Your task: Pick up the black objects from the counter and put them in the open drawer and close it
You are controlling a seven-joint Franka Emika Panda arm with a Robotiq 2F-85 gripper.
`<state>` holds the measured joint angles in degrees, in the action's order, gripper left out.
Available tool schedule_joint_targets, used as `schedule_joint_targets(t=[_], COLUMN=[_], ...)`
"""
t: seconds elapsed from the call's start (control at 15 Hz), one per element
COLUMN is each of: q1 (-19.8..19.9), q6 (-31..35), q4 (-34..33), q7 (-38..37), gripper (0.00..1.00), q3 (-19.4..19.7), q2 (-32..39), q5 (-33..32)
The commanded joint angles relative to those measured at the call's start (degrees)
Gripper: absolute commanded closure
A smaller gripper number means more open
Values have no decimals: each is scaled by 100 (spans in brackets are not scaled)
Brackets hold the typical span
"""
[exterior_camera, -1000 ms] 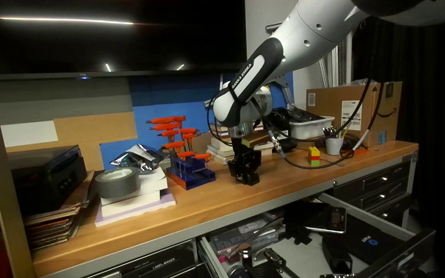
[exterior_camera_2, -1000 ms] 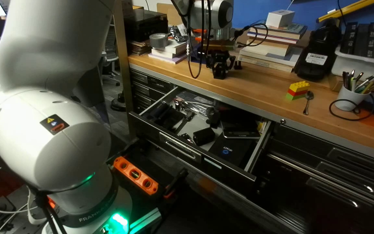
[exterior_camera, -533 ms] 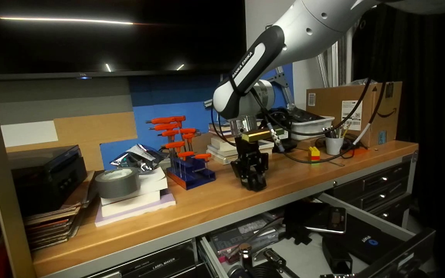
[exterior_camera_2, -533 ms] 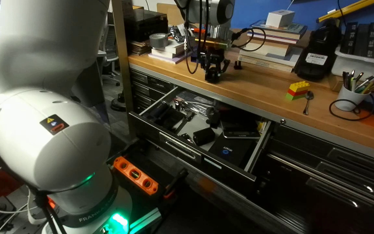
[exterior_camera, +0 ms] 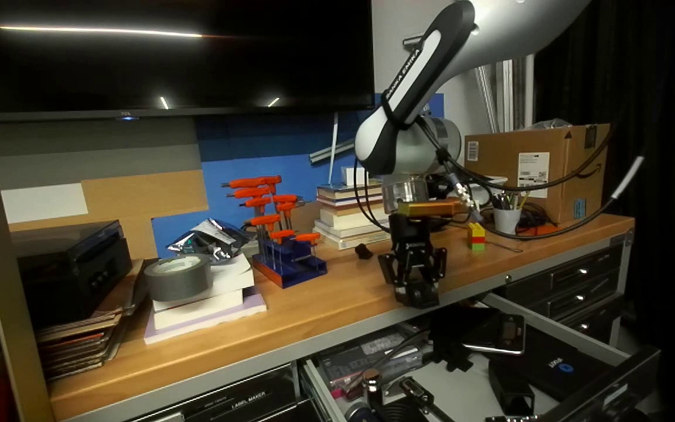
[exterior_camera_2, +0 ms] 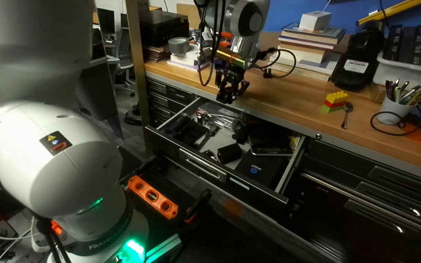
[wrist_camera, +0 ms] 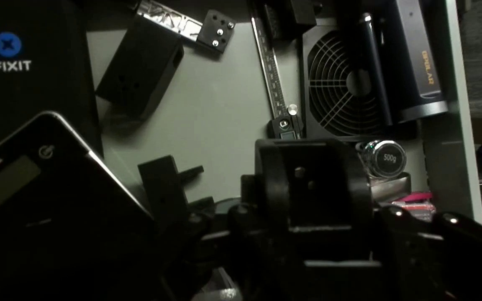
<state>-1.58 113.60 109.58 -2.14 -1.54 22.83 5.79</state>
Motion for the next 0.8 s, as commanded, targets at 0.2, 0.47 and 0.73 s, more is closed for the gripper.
schedule_joint_targets(t=[0.2,0.47,0.73], q1=[186,251,297], q6=[1124,1519,1749], q4=[1088,1208,1153], q7=[-236,-319,-366], gripper=[74,74,74], q3=[55,83,95], q2=[-96,232,569], q5=[632,738,751])
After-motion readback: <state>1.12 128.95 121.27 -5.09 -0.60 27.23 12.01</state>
